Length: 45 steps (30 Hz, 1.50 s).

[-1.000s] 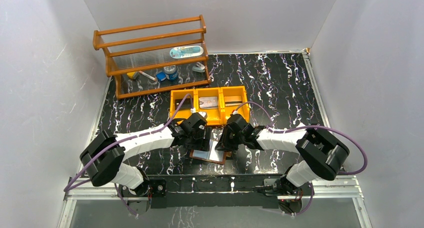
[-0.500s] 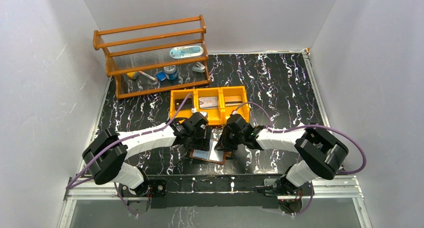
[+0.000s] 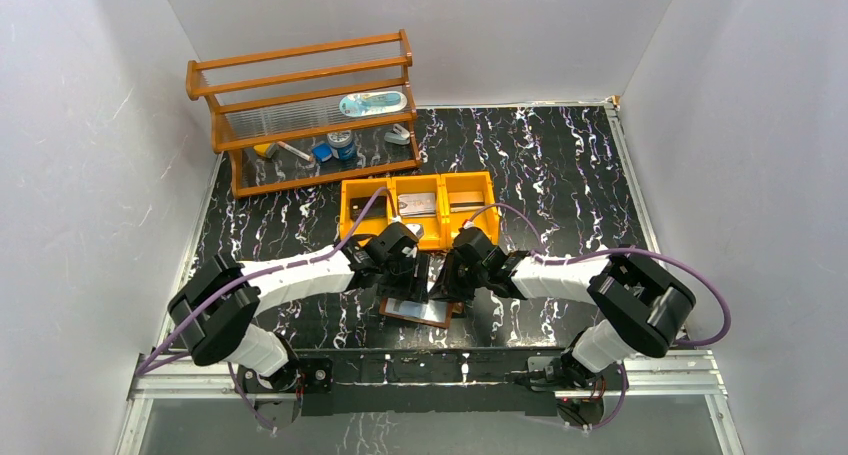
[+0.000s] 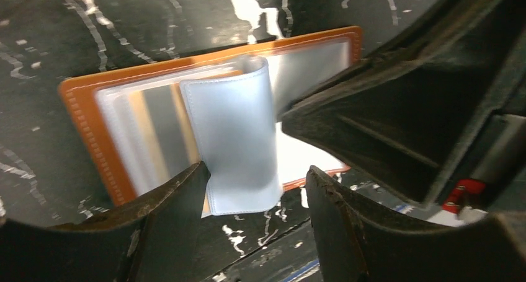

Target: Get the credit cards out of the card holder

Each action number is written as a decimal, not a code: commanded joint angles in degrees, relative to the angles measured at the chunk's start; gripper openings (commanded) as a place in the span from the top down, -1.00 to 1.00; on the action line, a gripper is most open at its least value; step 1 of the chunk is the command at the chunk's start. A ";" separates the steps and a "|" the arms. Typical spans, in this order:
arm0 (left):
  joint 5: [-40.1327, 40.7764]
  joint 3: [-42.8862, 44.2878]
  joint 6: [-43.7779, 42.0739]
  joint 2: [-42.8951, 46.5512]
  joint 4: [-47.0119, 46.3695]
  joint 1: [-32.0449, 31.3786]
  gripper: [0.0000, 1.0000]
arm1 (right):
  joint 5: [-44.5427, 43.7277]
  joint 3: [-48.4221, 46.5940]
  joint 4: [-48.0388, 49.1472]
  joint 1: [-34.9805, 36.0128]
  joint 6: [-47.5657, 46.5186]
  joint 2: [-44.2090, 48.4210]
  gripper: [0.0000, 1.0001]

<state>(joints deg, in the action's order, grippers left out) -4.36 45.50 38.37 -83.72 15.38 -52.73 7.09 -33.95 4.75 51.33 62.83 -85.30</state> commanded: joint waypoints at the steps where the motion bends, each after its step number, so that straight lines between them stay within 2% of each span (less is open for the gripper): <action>1: -8.35 -1.63 0.96 -1.36 -5.46 -0.36 -0.16 | -0.24 0.38 -0.18 -0.27 -0.43 -1.36 0.47; 6: -8.12 -1.59 1.40 -1.37 -6.05 -0.36 -0.17 | -0.83 0.78 -0.74 -0.29 -0.13 -0.44 0.46; 23: -8.64 -3.85 3.05 0.31 -8.68 -0.36 -0.13 | -2.03 -1.08 -2.36 -1.54 -0.36 7.42 0.15; 36: -9.45 -4.43 2.26 1.51 -9.81 -0.38 -0.12 | 4.18 -3.71 -0.08 -1.68 -3.69 -1.18 -0.17; 41: -9.54 -4.54 1.89 1.81 -9.84 -0.41 -0.12 | 3.37 -3.16 -0.86 -1.74 -3.50 -1.87 -0.11; 45: -9.24 -4.58 1.63 2.11 -9.77 -0.37 -0.12 | 1.74 -2.23 -1.61 -1.71 -3.43 -1.47 0.23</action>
<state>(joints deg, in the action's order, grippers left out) -13.26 41.34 40.91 -83.50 5.89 -52.73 9.54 -36.51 3.25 49.06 60.18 -86.13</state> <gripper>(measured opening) 0.559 0.453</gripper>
